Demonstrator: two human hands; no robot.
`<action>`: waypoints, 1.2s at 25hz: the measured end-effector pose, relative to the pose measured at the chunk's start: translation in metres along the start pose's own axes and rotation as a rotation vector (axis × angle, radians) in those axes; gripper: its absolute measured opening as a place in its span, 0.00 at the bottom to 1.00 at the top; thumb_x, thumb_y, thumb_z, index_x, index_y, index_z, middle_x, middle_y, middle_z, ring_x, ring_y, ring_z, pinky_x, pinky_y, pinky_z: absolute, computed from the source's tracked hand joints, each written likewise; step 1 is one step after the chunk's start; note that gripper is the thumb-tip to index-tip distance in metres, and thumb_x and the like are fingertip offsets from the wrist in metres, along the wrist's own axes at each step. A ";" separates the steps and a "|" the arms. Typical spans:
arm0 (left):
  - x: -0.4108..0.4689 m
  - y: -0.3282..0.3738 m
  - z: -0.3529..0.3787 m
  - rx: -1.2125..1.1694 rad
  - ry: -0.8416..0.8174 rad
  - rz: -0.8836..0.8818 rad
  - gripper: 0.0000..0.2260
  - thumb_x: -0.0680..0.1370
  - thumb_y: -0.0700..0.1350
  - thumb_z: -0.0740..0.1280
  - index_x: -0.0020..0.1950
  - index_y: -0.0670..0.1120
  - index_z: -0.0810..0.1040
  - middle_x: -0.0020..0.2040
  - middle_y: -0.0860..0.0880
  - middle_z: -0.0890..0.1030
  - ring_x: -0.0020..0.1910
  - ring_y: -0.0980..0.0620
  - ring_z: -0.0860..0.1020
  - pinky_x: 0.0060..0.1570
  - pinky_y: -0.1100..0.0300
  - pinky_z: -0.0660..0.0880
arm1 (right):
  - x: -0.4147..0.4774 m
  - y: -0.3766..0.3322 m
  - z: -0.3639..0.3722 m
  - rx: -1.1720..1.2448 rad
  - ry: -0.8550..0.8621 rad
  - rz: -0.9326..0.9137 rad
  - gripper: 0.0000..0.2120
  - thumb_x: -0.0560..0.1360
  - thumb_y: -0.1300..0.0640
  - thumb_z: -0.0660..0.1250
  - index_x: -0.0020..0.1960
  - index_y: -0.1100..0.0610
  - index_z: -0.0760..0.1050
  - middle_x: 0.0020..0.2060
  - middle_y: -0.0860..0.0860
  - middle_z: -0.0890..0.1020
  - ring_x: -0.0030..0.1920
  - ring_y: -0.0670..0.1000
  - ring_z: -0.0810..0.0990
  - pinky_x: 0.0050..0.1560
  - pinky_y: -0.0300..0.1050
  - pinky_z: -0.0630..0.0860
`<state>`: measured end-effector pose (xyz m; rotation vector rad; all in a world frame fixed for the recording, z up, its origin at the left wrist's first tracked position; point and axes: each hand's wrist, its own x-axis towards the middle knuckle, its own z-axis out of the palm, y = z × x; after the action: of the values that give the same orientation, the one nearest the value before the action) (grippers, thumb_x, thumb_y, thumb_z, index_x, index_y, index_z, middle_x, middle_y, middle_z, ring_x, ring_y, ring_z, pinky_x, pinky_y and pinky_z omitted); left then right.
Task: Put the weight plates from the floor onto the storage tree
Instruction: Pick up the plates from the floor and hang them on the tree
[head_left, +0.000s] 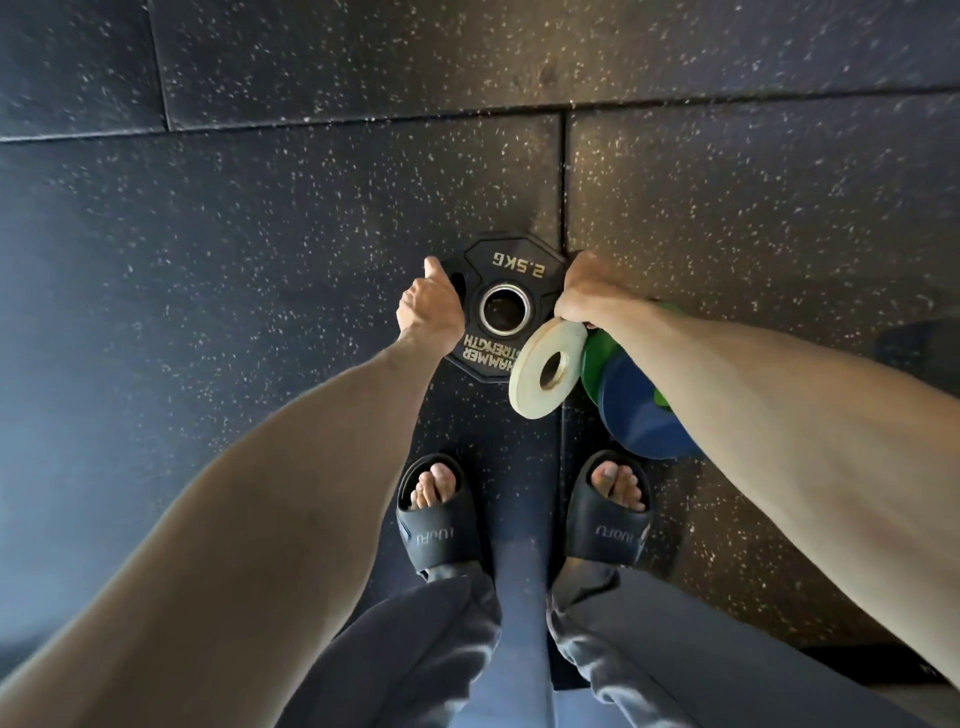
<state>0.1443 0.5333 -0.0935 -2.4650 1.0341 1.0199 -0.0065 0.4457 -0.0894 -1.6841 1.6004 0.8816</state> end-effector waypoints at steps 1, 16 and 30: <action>-0.005 -0.002 -0.003 -0.022 0.021 0.013 0.21 0.82 0.38 0.58 0.75 0.40 0.58 0.57 0.37 0.80 0.57 0.38 0.79 0.50 0.49 0.75 | -0.009 -0.001 0.000 -0.005 0.050 0.011 0.24 0.74 0.60 0.72 0.67 0.63 0.70 0.58 0.60 0.79 0.58 0.61 0.80 0.54 0.53 0.78; -0.301 -0.040 -0.356 -0.375 0.271 -0.025 0.15 0.80 0.39 0.62 0.67 0.40 0.67 0.54 0.35 0.81 0.55 0.35 0.79 0.51 0.44 0.75 | -0.373 -0.053 -0.273 -0.012 0.378 -0.292 0.18 0.79 0.54 0.64 0.65 0.62 0.71 0.59 0.60 0.80 0.62 0.61 0.78 0.57 0.51 0.75; -0.695 -0.197 -0.423 -0.929 0.618 -0.691 0.19 0.80 0.54 0.62 0.60 0.38 0.74 0.57 0.35 0.81 0.58 0.36 0.79 0.54 0.49 0.75 | -0.734 -0.154 -0.314 -0.309 0.197 -1.096 0.18 0.75 0.59 0.66 0.61 0.63 0.67 0.55 0.64 0.79 0.55 0.65 0.80 0.47 0.51 0.74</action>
<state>0.1530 0.8203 0.6931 -3.5796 -0.3870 0.5416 0.1367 0.6102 0.6942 -2.4811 0.4246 0.3823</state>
